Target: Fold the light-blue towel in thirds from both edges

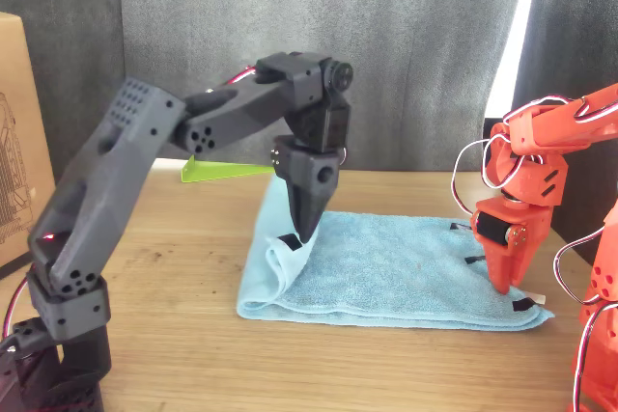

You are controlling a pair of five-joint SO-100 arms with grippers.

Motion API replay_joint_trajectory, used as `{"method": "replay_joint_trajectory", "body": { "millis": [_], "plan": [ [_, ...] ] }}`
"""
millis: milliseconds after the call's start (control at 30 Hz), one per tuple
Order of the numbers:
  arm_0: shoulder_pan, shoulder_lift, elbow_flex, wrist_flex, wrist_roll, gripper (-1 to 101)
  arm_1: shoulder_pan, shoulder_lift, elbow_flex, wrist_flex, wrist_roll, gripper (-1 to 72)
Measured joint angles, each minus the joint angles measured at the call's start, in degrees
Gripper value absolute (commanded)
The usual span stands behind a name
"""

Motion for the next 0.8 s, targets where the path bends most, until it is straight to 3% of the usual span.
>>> {"method": "replay_joint_trajectory", "body": {
  "millis": [100, 167, 400, 567, 633, 700, 800],
  "plan": [
    [-0.1, -2.0, -1.6, 0.0, 0.0, 0, 0.0, 0.0, 0.0, 0.0, -0.4, 0.1],
    [0.0, -2.7, -2.3, 0.0, 0.0, 15, 0.0, 0.0, 0.0, 0.0, -0.4, 0.1],
    [-0.1, -2.9, -3.9, 0.0, -0.9, 30, 0.0, 0.0, 0.2, -0.3, -0.2, 0.1],
    [0.3, -0.4, -4.3, 0.0, 0.3, 29, 0.0, -0.6, 0.4, -0.4, -0.2, 0.1],
    [0.7, 1.9, -4.6, 0.0, 1.0, 20, 0.0, -0.6, 0.4, -0.4, -0.2, 0.1],
    [2.6, 4.4, -4.6, 0.0, 1.2, 0, 0.0, -0.6, 0.4, -0.4, -0.2, 0.1],
    [9.1, 8.1, -4.6, 0.0, -0.2, 0, -0.4, -0.6, 0.4, -0.4, -0.1, 0.1]
  ]
}}
